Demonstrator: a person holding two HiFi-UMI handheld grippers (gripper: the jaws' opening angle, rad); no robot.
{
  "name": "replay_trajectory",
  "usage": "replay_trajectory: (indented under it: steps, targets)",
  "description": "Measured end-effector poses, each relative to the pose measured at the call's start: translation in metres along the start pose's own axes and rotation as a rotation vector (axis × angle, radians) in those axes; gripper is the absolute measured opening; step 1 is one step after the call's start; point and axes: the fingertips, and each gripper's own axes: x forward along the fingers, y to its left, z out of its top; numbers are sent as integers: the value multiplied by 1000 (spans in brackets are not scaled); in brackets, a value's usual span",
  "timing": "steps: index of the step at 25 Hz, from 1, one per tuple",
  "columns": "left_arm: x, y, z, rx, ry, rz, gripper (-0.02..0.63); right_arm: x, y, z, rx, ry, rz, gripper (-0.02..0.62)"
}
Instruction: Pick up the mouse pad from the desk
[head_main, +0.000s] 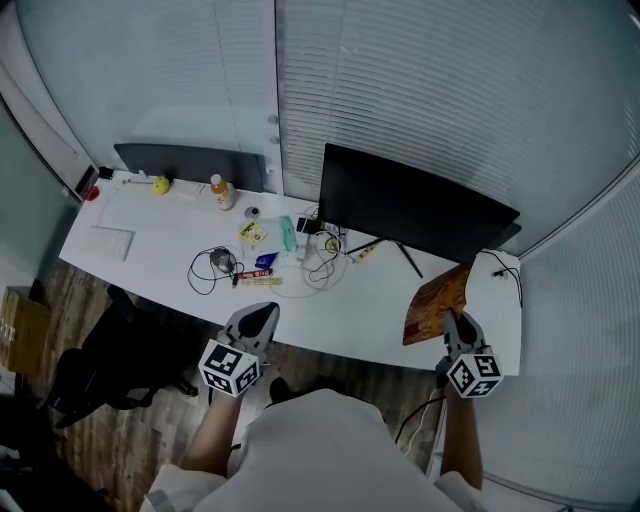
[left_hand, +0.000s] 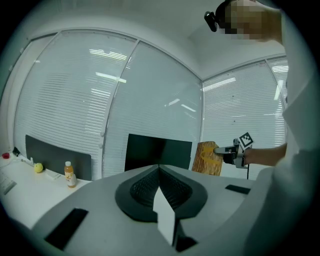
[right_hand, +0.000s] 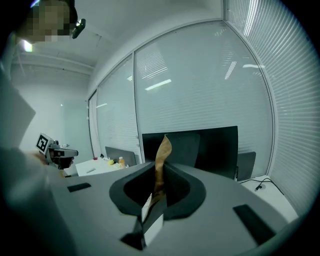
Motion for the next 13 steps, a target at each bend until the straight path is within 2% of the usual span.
replay_trajectory:
  steps: [13]
  targets:
    - [2,4,1,-6,-13,-3,17,0,4,7,5,-17,4,51]
